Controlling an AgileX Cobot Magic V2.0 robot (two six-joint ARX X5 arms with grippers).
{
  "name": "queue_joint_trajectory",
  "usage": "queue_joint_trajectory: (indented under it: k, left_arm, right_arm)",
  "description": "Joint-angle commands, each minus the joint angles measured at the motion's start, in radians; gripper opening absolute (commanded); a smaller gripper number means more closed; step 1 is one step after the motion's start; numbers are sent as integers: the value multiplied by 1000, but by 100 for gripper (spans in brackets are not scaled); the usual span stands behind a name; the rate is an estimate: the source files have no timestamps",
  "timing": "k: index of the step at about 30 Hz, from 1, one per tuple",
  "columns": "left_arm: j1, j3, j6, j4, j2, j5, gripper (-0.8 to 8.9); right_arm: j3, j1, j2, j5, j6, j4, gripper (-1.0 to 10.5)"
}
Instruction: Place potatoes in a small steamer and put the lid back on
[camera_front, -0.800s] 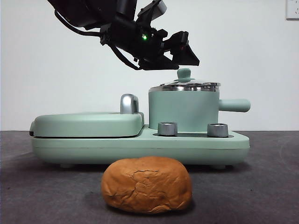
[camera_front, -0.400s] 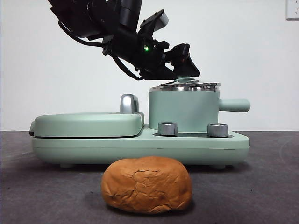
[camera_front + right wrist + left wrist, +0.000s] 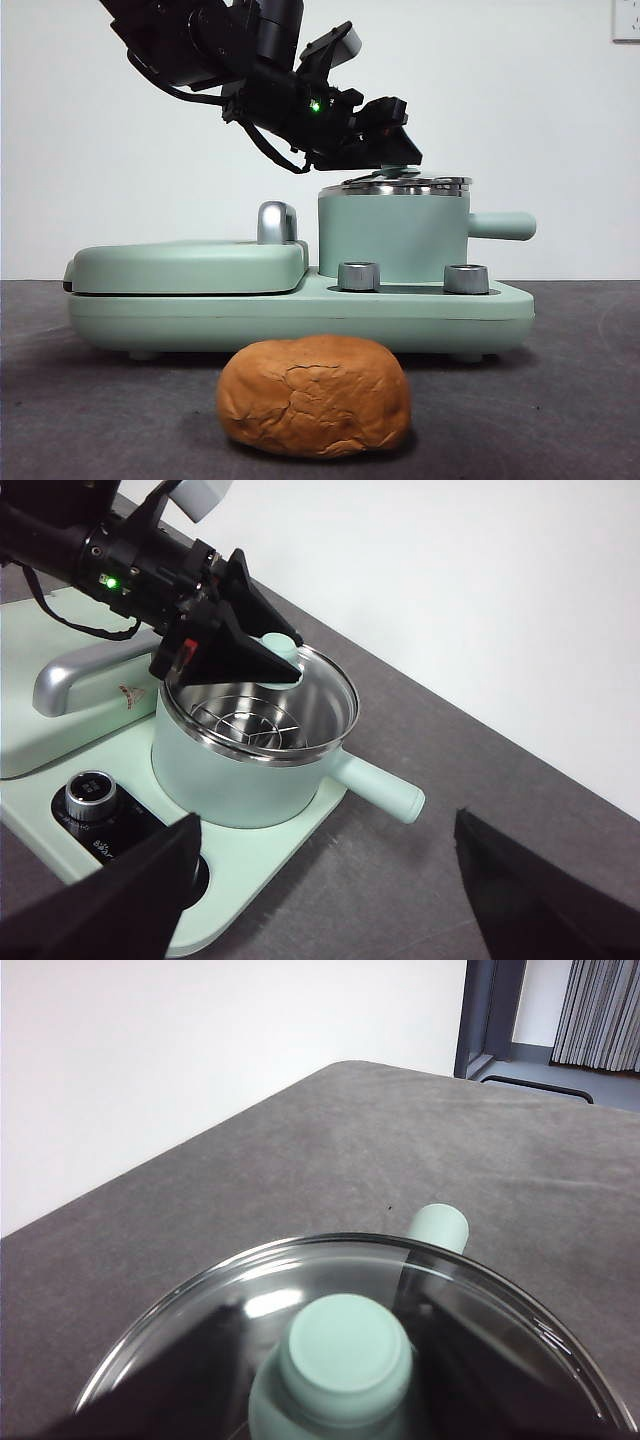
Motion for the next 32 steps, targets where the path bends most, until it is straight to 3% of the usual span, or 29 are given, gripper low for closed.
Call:
queue_joint_trajectory:
  k: [1, 17, 23, 32]
  left_arm:
    - [-6, 28, 2, 4, 25, -5, 172]
    - [-6, 28, 3, -13, 25, -5, 180]
    - [-6, 28, 3, -31, 25, -5, 18]
    - [-9, 30, 2, 11, 8, -5, 15]
  right_arm:
    - [12, 4, 3, 4, 18, 5, 401]
    - [12, 4, 3, 4, 18, 5, 401]
    - [12, 4, 3, 4, 18, 5, 401]
    - [12, 4, 3, 4, 18, -5, 401]
